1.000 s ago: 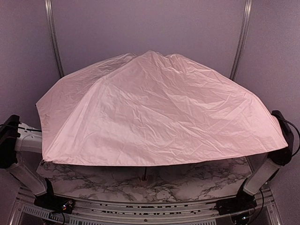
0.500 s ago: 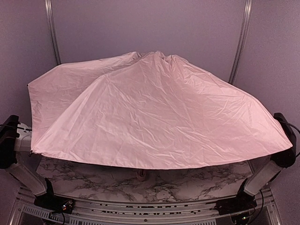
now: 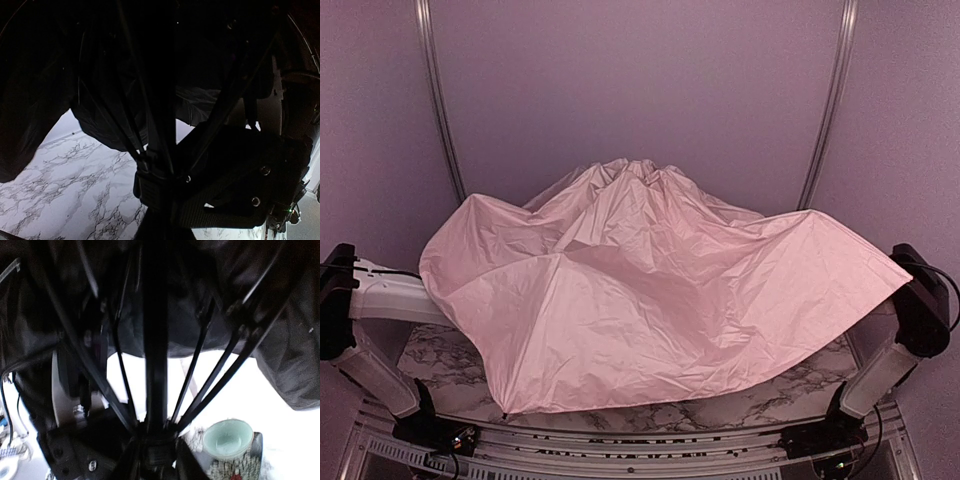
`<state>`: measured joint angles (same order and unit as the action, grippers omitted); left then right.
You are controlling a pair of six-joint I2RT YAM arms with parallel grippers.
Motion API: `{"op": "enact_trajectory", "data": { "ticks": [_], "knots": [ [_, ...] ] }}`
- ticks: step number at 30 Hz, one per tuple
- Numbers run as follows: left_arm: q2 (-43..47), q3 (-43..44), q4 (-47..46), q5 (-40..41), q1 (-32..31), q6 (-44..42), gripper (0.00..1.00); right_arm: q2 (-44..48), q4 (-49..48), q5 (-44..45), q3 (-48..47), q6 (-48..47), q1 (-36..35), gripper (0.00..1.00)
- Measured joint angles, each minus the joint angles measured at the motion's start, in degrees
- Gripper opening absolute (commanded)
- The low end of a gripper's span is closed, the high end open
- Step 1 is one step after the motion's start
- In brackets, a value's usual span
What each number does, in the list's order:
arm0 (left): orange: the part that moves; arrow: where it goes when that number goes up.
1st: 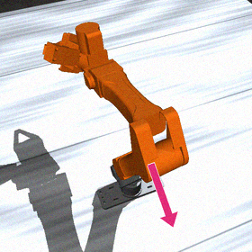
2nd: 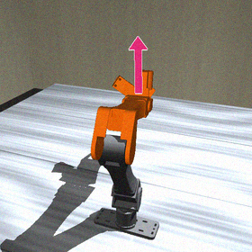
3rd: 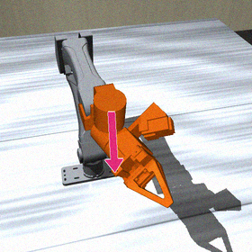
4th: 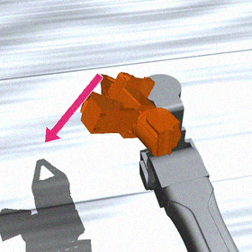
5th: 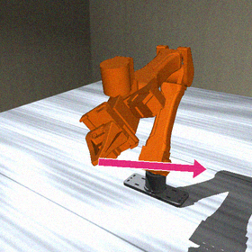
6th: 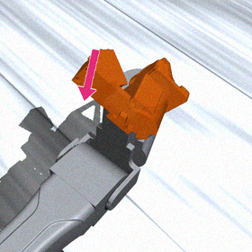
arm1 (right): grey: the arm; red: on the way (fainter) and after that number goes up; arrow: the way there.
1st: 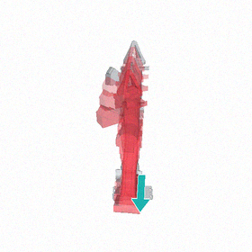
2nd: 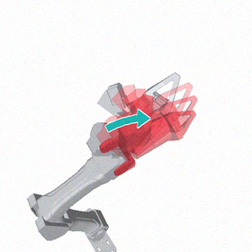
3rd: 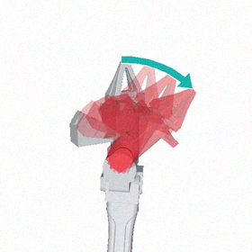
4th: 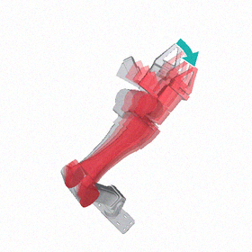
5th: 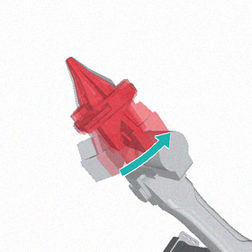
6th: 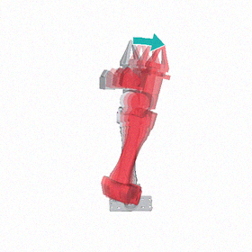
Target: Put away the umbrella
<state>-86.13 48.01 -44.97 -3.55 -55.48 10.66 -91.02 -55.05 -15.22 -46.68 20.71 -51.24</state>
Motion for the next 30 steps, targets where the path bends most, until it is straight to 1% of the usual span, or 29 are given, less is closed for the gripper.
{"op": "enact_trajectory", "data": {
  "ticks": [5,10,11,15,18,22,24,27,30],
  "knots": [
    [0.0,-0.3,-2.4,-0.5,0.0,1.0,0.0,1.5,1.2,-0.1,-0.7,0.3,0.2,0.13],
    [0.0,-2.6,-7.7,-0.6,0.0,2.2,0.0,2.5,7.2,-1.4,-4.0,-0.1,0.1,0.07],
    [0.2,-3.3,-8.5,-0.6,0.1,2.2,0.03,2.5,8.8,-1.7,-4.7,-0.4,0.1,0.06],
    [1.2,-7.5,-11.4,-0.7,0.1,1.9,0.2,2.6,14.1,-4.2,-6.5,-1.2,-0.2,0.01],
    [1.5,-10.9,-13.7,-1.2,0.1,1.7,0.3,3.3,16.2,-2.1,-7.0,-1.4,0.8,0.0],
    [-0.3,-12.5,-14.6,-2.9,0.0,1.8,0.46,4.4,15.2,0.7,-7.1,-1.1,2.7,0.0],
    [-1.7,-12.6,-15.2,-3.6,-0.1,1.8,0.56,4.8,14.1,1.6,-7.1,-0.8,2.9,0.0],
    [-4.0,-12.6,-17.0,-5.3,-0.3,2.1,0.66,5.0,12.2,2.4,-7.1,-0.5,2.9,0.0],
    [-6.3,-12.7,-21.1,-8.1,-0.7,2.3,0.74,5.5,10.4,3.6,-6.9,-0.3,2.9,0.0]
  ]
}}
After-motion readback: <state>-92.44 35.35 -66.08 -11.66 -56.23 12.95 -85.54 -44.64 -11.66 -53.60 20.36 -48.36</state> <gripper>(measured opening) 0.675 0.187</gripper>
